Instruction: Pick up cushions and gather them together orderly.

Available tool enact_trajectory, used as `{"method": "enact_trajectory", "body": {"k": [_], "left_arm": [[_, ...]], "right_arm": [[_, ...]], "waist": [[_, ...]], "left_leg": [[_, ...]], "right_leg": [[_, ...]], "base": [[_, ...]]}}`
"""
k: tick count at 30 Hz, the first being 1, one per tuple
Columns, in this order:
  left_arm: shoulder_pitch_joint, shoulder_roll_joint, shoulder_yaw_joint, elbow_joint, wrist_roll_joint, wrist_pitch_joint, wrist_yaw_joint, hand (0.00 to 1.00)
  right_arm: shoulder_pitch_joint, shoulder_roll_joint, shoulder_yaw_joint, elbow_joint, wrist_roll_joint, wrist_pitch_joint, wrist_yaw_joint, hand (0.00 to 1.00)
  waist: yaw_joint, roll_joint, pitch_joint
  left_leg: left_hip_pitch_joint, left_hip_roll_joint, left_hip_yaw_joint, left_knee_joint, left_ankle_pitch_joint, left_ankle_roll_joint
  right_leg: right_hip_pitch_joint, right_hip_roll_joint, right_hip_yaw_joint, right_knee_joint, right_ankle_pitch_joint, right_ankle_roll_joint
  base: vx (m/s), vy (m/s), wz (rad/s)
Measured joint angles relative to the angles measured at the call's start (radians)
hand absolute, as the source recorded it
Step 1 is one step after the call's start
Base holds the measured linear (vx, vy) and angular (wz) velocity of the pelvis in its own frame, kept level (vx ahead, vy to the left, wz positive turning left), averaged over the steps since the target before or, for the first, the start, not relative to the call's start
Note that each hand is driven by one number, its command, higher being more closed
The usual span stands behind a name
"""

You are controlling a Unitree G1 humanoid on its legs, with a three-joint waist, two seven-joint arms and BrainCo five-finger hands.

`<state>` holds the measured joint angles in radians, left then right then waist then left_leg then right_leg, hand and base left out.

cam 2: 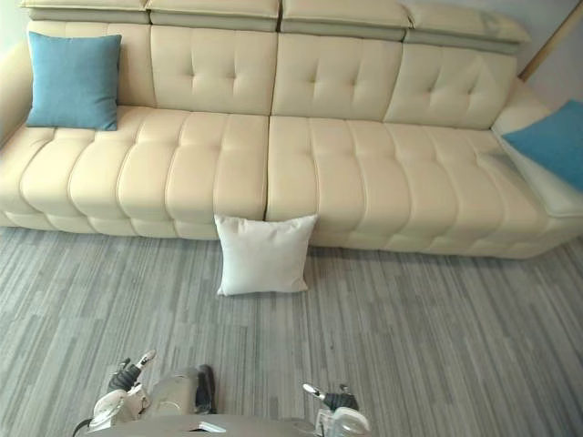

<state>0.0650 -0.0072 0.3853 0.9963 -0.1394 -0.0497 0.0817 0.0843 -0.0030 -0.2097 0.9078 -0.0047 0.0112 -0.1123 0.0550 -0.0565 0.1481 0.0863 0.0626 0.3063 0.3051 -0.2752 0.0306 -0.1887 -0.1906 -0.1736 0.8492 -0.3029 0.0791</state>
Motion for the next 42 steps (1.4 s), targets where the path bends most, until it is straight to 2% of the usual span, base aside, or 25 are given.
{"method": "enact_trajectory", "body": {"k": [2, 3, 4, 5, 6, 7, 8, 9, 11, 12, 14, 15, 17, 20, 22, 23, 24, 26, 27, 30, 35, 42], "left_arm": [[-0.002, -0.001, -0.002, 0.006, -0.004, 0.000, 0.000, 0.00], [-0.006, -0.005, -0.004, 0.016, -0.005, 0.000, 0.000, 0.00], [-0.008, -0.008, -0.004, 0.024, -0.006, 0.001, 0.001, 0.00], [-0.007, -0.007, -0.004, 0.025, -0.005, 0.001, 0.001, 0.00], [-0.002, -0.004, -0.002, 0.030, -0.004, 0.001, 0.001, 0.00], [-0.014, -0.022, -0.005, 0.051, -0.001, 0.006, 0.000, 0.00], [-0.014, -0.025, -0.005, 0.052, 0.002, 0.006, -0.001, 0.00], [-0.014, -0.042, -0.010, 0.047, 0.008, 0.004, 0.000, 0.00], [-0.012, -0.052, -0.012, 0.047, 0.009, 0.007, 0.000, 0.00], [-0.012, -0.053, -0.012, 0.046, 0.009, 0.007, -0.001, 0.00], [-0.013, -0.051, -0.010, 0.034, 0.011, 0.007, -0.002, 0.00], [-0.012, -0.052, 0.000, 0.017, 0.010, 0.008, -0.002, 0.00], [0.003, -0.054, 0.003, 0.004, 0.010, 0.008, -0.001, 0.00], [0.008, -0.057, -0.001, -0.005, 0.011, 0.006, -0.002, 0.00], [0.006, -0.051, -0.008, -0.006, 0.011, 0.005, -0.002, 0.00], [0.005, -0.050, -0.017, -0.003, 0.012, 0.004, -0.001, 0.00], [0.001, -0.037, -0.021, -0.004, 0.016, 0.003, -0.001, 0.00], [-0.003, -0.020, -0.029, -0.003, 0.016, -0.002, -0.001, 0.00], [-0.007, -0.015, -0.032, -0.003, 0.016, -0.002, -0.001, 0.00], [-0.010, -0.012, -0.034, 0.003, 0.027, -0.003, -0.001, 0.00], [-0.017, -0.007, -0.041, 0.016, 0.057, -0.004, -0.001, 0.00], [-0.018, -0.004, -0.069, 0.019, 0.067, -0.005, 0.000, 0.00]], "right_arm": [[-0.006, -0.003, -0.002, -0.005, 0.000, -0.006, 0.000, 0.00], [-0.008, -0.008, -0.004, -0.022, 0.000, -0.006, 0.000, 0.00], [-0.012, -0.012, -0.003, -0.030, 0.000, -0.007, 0.000, 0.00], [-0.012, -0.012, -0.001, -0.029, 0.000, -0.007, 0.000, 0.00], [-0.011, -0.004, 0.000, -0.028, 0.003, -0.008, 0.000, 0.00], [-0.023, -0.026, 0.001, -0.029, 0.000, -0.007, 0.001, 0.00], [-0.023, -0.028, -0.001, -0.030, 0.001, -0.008, 0.001, 0.00], [-0.030, -0.041, -0.002, -0.034, 0.001, -0.008, 0.001, 0.00], [-0.031, -0.050, -0.002, -0.031, -0.003, -0.008, 0.001, 0.00], [-0.031, -0.050, -0.002, -0.029, -0.004, -0.008, 0.001, 0.00], [-0.028, -0.049, 0.005, -0.023, -0.028, -0.004, 0.002, 0.00], [-0.027, -0.049, 0.020, -0.023, -0.038, 0.000, 0.002, 0.00], [-0.025, -0.050, 0.022, -0.019, -0.041, 0.007, 0.002, 0.00], [-0.025, -0.049, 0.020, -0.016, -0.040, 0.015, 0.001, 0.00], [-0.025, -0.049, 0.020, -0.016, -0.040, 0.015, 0.001, 0.00], [-0.025, -0.049, 0.022, -0.017, -0.040, 0.015, 0.000, 0.00], [-0.026, -0.045, 0.032, -0.018, -0.040, 0.016, 0.000, 0.00], [-0.026, -0.042, 0.050, -0.019, -0.040, 0.014, -0.001, 0.00], [-0.025, -0.037, 0.051, -0.018, -0.040, 0.015, -0.002, 0.00], [-0.025, -0.035, 0.054, -0.015, -0.040, 0.015, -0.003, 0.00], [-0.027, -0.027, 0.051, 0.003, -0.041, 0.013, -0.004, 0.00], [-0.028, -0.030, 0.052, 0.011, -0.041, 0.013, -0.004, 0.00]], "waist": [[-0.007, 0.007, 0.001], [-0.008, 0.022, 0.011], [-0.011, 0.033, 0.018], [-0.012, 0.032, 0.018], [-0.017, 0.026, 0.020], [-0.022, 0.054, 0.021], [-0.022, 0.058, 0.021], [-0.024, 0.070, 0.025], [-0.025, 0.087, 0.020], [-0.027, 0.088, 0.020], [-0.028, 0.087, 0.022], [-0.024, 0.087, 0.022], [-0.020, 0.086, 0.023], [-0.017, 0.086, 0.023], [-0.018, 0.083, 0.025], [-0.015, 0.084, 0.022], [-0.009, 0.072, 0.022], [-0.014, 0.049, 0.030], [-0.006, 0.043, 0.032], [-0.006, 0.037, 0.029], [-0.006, 0.034, 0.023], [-0.006, 0.038, 0.018]], "left_leg": [[0.028, 0.015, -0.005, -0.029, -0.006, -0.023], [0.050, 0.039, -0.007, -0.030, -0.017, -0.047], [0.071, 0.061, -0.009, -0.029, -0.032, -0.077], [0.074, 0.065, -0.011, -0.028, -0.040, -0.091], [0.094, 0.064, -0.029, -0.024, -0.058, -0.119], [0.112, 0.088, -0.061, -0.029, -0.064, -0.120], [0.111, 0.089, -0.070, -0.030, -0.060, -0.117], [0.117, 0.092, -0.107, -0.031, -0.049, -0.119], [0.128, 0.107, -0.155, -0.019, -0.033, -0.135], [0.125, 0.113, -0.171, -0.003, -0.028, -0.140], [0.071, 0.139, -0.213, 0.137, -0.003, -0.180], [-0.014, 0.164, -0.224, 0.307, 0.041, -0.201], [-0.047, 0.186, -0.187, 0.391, 0.049, -0.188], [-0.085, 0.187, -0.104, 0.352, -0.018, -0.166], [-0.120, 0.158, -0.098, 0.252, -0.027, -0.155], [-0.117, 0.131, -0.106, 0.143, -0.007, -0.156], [-0.102, 0.102, -0.102, 0.102, 0.002, -0.144], [-0.100, 0.082, -0.095, 0.081, 0.011, -0.128], [-0.104, 0.074, -0.083, 0.079, 0.014, -0.124], [-0.104, 0.059, -0.062, 0.073, 0.013, -0.113], [-0.100, 0.054, -0.027, 0.059, 0.016, -0.108], [-0.085, 0.059, -0.015, 0.058, 0.016, -0.108]], "right_leg": [[-0.046, 0.006, -0.041, -0.107, 0.002, -0.005], [-0.071, 0.026, -0.054, -0.217, 0.022, -0.026], [-0.083, 0.052, -0.046, -0.350, 0.082, -0.041], [-0.080, 0.060, -0.033, -0.413, 0.125, -0.045], [-0.068, 0.062, -0.014, -0.455, 0.264, -0.048], [-0.058, 0.078, -0.035, -0.411, 0.229, -0.056], [-0.063, 0.080, -0.037, -0.395, 0.210, -0.060], [-0.083, 0.074, -0.050, -0.320, 0.142, -0.070], [-0.066, 0.068, -0.084, -0.265, 0.074, -0.087], [-0.051, 0.067, -0.096, -0.264, 0.062, -0.090], [0.004, 0.067, -0.139, -0.280, 0.039, -0.095], [0.043, 0.067, -0.164, -0.304, 0.032, -0.094], [0.087, 0.067, -0.171, -0.341, 0.034, -0.097], [0.131, 0.065, -0.172, -0.398, 0.056, -0.084], [0.133, 0.055, -0.168, -0.415, 0.073, -0.064], [0.120, 0.064, -0.147, -0.411, 0.080, -0.045], [0.113, 0.060, -0.108, -0.425, 0.095, -0.032], [0.115, 0.058, -0.077, -0.475, 0.129, -0.024], [0.112, 0.058, -0.053, -0.500, 0.148, -0.023], [0.108, 0.056, -0.018, -0.533, 0.171, -0.017], [0.086, 0.060, 0.025, -0.551, 0.196, -0.002], [0.086, 0.066, 0.045, -0.549, 0.199, 0.000]], "base": [[0.18, -0.120, 0.04], [0.34, -0.246, -0.01], [0.38, -0.290, -0.02], [0.43, -0.332, 0.06], [0.43, -0.337, 0.19], [0.36, -0.284, 0.24], [0.32, -0.262, 0.29], [0.30, -0.252, 0.27], [0.31, -0.249, 0.38], [0.23, -0.204, 0.54], [0.19, -0.179, 0.57], [0.14, -0.111, 0.42], [0.11, -0.021, 0.22], [0.07, 0.075, 0.03], [0.05, 0.153, -0.09], [0.04, 0.185, -0.21], [0.05, 0.220, -0.18], [0.01, 0.175, -0.10], [-0.01, 0.214, -0.15], [-0.01, 0.133, -0.22], [-0.02, 0.043, -0.21], [-0.05, -0.003, -0.08]]}}
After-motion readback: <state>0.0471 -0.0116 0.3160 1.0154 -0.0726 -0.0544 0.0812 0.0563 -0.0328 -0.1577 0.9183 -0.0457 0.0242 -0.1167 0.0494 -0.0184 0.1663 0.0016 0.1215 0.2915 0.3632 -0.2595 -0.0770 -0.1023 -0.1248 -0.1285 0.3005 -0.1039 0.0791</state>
